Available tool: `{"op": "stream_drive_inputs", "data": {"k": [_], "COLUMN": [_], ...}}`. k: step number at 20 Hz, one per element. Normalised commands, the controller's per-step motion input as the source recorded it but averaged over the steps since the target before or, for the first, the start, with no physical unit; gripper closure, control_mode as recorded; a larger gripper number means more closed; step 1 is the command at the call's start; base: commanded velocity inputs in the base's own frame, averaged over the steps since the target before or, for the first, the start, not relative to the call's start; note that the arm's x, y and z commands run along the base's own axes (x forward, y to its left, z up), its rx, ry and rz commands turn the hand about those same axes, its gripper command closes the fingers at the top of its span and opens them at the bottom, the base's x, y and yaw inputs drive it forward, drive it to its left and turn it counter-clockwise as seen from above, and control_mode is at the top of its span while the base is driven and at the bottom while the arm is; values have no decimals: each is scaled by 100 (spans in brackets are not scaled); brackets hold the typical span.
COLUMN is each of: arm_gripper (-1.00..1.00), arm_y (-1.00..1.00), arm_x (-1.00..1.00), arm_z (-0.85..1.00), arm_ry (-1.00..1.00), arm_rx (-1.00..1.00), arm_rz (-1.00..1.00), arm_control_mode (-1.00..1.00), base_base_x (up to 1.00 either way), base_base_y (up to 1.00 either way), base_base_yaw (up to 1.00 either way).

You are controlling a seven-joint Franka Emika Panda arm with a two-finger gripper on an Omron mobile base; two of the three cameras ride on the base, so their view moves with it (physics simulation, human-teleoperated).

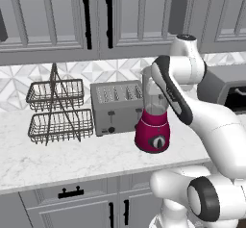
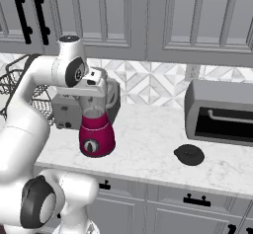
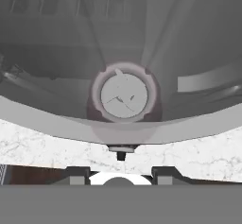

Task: Close the lid blender by securely placing the lid on top.

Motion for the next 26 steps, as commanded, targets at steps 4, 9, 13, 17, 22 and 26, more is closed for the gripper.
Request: {"op": "stream_drive_inputs", "data": {"k": [4,9,13,17,22,26], "arm_gripper": [-100,-100,-100,-100,-100,-100], "arm_y": [-4,-83,-100,-100,-100,-100], "arm_x": [1,0,8,15,21,4], "arm_z": [-2,-1,-25,-62,-65,-55], "arm_ry": [4,2,9,20,23,20], "arm_rx": [-4,7,8,0,0,0], "arm_rz": [-1,-13,-21,-25,-27,-28], "arm_control_mode": [-100,-100,-100,-100,-100,-100], "base_base_x": [0,0,0,0,0,0], "base_base_y": [0,0,0,0,0,0], "base_base_yaw": [0,0,0,0,0,0]}}
